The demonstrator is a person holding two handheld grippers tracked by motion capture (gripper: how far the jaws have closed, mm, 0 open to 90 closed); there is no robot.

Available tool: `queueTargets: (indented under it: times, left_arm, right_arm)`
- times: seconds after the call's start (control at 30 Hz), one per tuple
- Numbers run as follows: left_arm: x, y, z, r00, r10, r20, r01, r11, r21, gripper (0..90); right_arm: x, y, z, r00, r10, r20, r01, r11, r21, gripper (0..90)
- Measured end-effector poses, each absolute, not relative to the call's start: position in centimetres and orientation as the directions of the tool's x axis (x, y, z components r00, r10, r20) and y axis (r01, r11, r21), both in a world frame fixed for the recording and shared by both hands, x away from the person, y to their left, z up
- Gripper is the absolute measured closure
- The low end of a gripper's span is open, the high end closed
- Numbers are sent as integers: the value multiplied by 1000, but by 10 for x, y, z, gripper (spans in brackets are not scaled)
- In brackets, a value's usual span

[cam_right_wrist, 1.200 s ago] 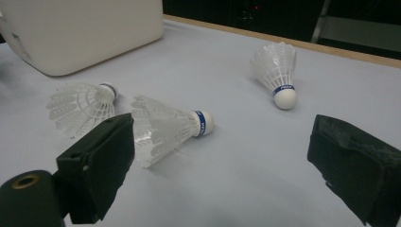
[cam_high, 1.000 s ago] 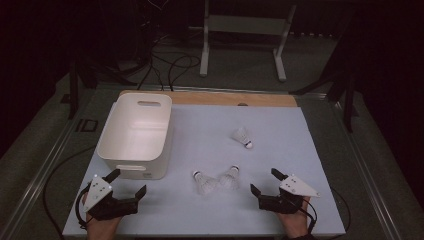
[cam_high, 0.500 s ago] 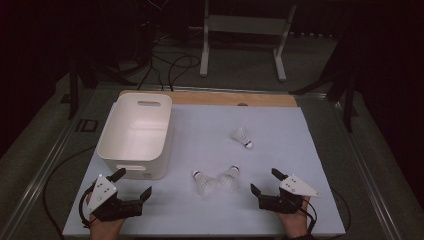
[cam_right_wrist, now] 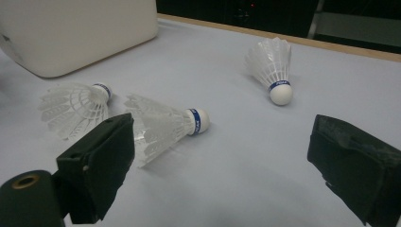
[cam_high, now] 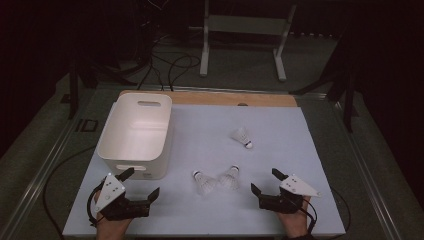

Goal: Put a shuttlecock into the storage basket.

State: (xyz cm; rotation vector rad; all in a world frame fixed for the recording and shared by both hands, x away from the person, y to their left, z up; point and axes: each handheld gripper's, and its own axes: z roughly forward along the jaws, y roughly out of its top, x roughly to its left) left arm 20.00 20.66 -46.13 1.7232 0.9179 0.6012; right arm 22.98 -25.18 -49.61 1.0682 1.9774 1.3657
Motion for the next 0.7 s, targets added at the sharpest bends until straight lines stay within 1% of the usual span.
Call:
queueTargets:
  times: [0.43,0.53,0.7]
  left_arm:
    - [204,190,-460,577,816,-37,291,-163,943,2]
    - [204,186,-460,562,827,-14,290,-181,940,2]
    - [207,178,-462,564,825,-19,302,-186,935,2]
  right_arm:
    - [230,-252,-496,-561,827,28,319,185,930,81]
    - [230,-252,-496,-561,827,29,320,185,929,81]
    - [230,-252,-496,-561,827,29,320,185,929,81]
